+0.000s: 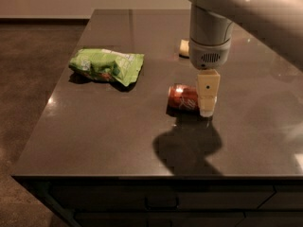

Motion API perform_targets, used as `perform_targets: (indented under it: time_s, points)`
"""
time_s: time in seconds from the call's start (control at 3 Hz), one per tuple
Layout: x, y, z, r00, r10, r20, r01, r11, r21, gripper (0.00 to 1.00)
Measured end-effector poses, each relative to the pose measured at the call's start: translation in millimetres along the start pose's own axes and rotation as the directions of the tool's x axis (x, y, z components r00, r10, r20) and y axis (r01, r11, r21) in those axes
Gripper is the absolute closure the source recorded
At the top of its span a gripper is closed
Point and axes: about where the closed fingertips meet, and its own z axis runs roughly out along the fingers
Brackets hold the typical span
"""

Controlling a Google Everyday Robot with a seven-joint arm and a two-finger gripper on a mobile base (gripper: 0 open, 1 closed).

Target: Knock coke can over

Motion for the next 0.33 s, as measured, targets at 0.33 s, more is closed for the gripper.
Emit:
perform_targets:
  time_s: [0.33]
  points:
    - [0.0,0.0,0.0,1.0,0.0,0.0,0.0,1.0,0.0,0.0]
